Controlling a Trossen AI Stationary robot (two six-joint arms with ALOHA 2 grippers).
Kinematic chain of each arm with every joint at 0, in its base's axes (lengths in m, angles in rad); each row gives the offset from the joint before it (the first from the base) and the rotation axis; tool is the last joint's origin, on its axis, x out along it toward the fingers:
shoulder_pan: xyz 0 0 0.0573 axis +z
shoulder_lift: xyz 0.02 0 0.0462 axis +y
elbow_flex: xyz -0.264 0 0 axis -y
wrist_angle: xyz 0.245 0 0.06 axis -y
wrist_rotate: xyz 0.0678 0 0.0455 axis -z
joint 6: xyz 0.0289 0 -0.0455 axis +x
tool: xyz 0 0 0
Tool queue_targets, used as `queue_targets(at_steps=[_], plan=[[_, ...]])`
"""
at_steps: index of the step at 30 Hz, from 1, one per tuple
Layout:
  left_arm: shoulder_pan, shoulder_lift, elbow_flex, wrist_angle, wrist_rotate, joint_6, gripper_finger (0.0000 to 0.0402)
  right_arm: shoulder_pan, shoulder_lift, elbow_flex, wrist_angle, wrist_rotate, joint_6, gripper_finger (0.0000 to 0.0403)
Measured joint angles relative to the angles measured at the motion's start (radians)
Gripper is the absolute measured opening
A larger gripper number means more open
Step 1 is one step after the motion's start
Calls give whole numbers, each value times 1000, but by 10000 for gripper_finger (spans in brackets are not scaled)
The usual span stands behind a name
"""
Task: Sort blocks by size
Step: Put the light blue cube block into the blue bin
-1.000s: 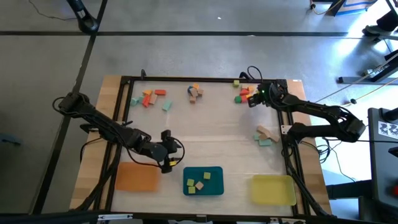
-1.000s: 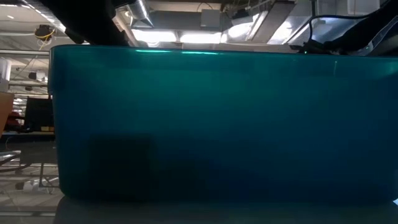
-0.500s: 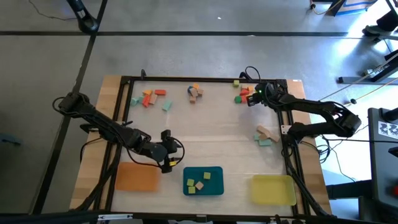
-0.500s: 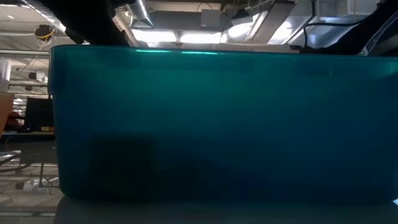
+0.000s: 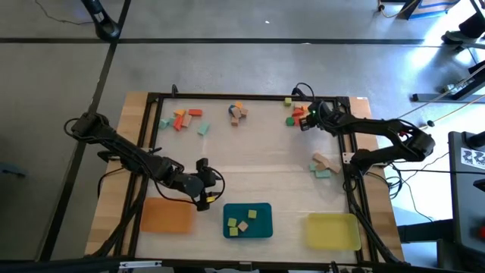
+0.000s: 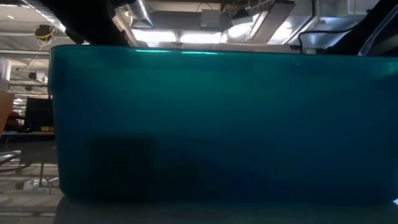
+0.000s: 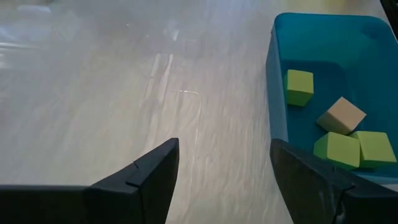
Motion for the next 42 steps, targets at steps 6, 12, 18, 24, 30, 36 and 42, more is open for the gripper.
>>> queue_targets(at_steps=[6,12,18,24,30,36,42], plan=[[0,0,0,0,0,-3,237,0,-61,2,-122,-92,2,177],[0,0,0,0,0,-4,237,1,-145,-2,-226,-255,21,177],[0,0,0,0,0,-3,237,1,-245,-5,-284,-286,-2,177],[0,0,0,0,0,-1,237,3,-320,-4,-319,-434,-24,177],[0,0,0,0,0,0,237,96,-315,-24,-319,-322,-50,177],[0,0,0,0,0,0,237,164,-304,-44,-290,-175,-39,177],[0,0,0,0,0,4,237,164,-303,-47,-255,-196,-29,177]])
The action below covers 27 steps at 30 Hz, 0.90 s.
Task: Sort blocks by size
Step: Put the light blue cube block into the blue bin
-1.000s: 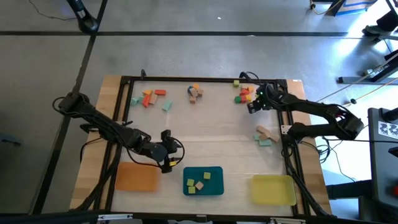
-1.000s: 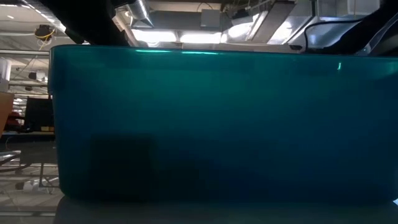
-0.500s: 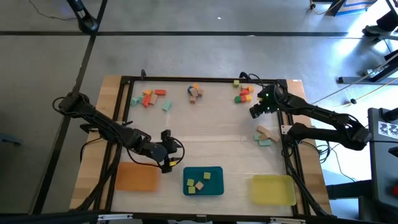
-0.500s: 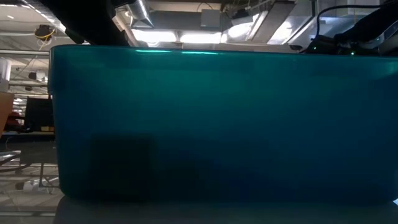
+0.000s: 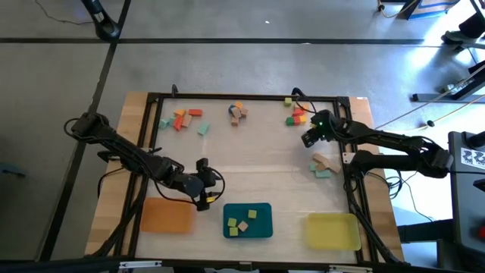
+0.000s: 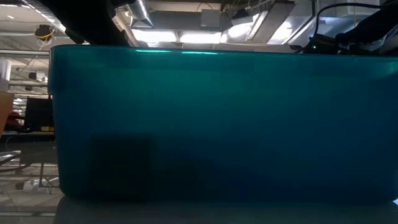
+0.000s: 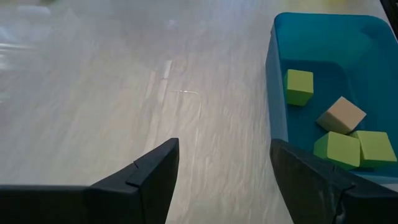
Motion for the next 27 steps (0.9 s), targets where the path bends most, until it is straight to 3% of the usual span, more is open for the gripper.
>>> queue_targets(at_steps=[19,27], plan=[[0,0,0,0,0,0,237,-1,226,0,94,31,-28,176],[0,0,0,0,0,0,237,0,236,2,118,32,-63,131]])
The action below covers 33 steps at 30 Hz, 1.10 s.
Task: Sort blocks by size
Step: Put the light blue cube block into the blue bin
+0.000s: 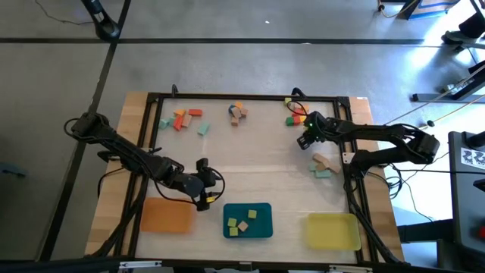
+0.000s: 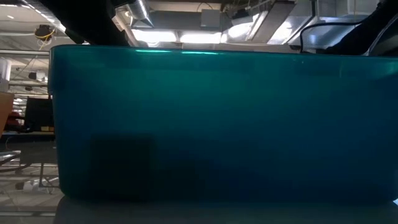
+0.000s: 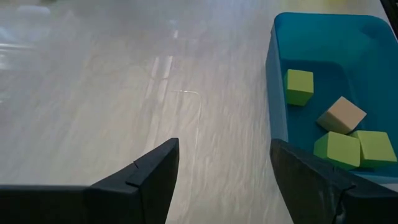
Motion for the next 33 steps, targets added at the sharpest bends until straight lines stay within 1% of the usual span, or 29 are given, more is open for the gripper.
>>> queue_targets(at_steps=[3,6,10,12,17,19,20,23,25,27,33], plan=[[0,0,0,0,0,0,237,11,-15,0,-4,-26,-9,131],[0,0,0,0,0,0,237,45,-45,0,1,-27,-10,131],[0,0,0,0,0,-3,237,109,-94,0,5,-60,-7,143],[0,0,0,0,0,-4,237,146,-119,0,10,-81,9,142],[0,0,0,0,0,-4,237,257,-183,0,39,-92,35,133],[0,0,0,0,0,-4,237,307,-200,0,76,-113,41,135],[0,0,0,0,0,-4,237,332,-206,0,100,-143,41,138],[0,0,0,0,0,-4,237,405,-207,0,191,-286,40,142],[0,0,0,0,0,-4,237,458,-207,0,266,-352,48,139],[0,0,0,0,0,-4,237,510,-206,0,331,-368,64,136],[0,0,0,0,0,-4,237,653,-206,0,488,-358,74,140]])
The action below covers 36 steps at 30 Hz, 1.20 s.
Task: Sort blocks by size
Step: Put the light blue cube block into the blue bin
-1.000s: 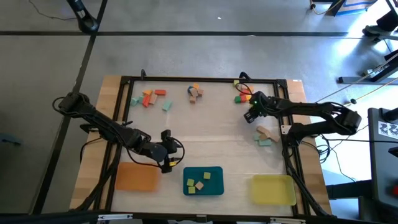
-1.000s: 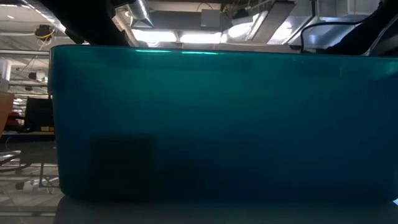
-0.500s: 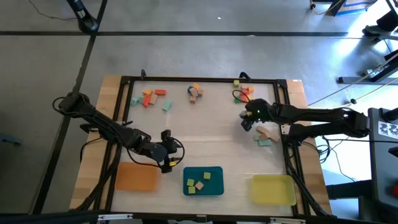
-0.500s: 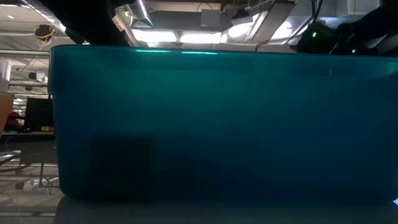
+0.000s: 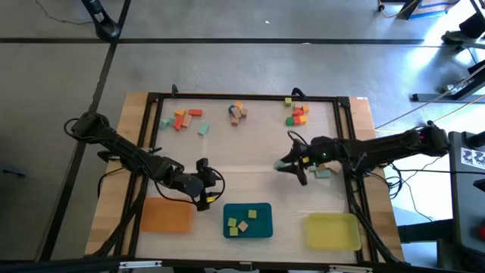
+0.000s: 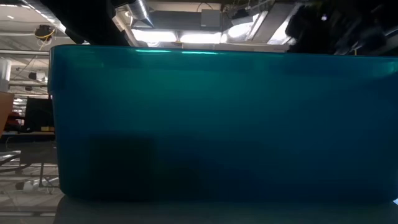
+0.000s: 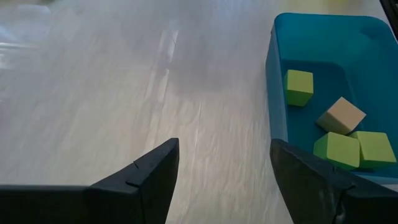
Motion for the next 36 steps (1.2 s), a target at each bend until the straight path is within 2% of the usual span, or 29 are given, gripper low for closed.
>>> queue_targets(at_steps=[7,14,20,24,30,36], plan=[[0,0,0,0,0,0,237,148,32,0,152,46,17,139],[0,0,0,4,0,0,237,255,188,5,403,54,16,139],[0,0,0,4,0,0,237,304,358,95,419,60,13,139],[0,0,0,4,0,0,237,323,468,166,408,12,10,141],[0,0,0,1,0,0,237,322,576,234,404,-11,44,176],[0,0,0,-2,0,0,237,322,594,257,402,-76,67,228]])
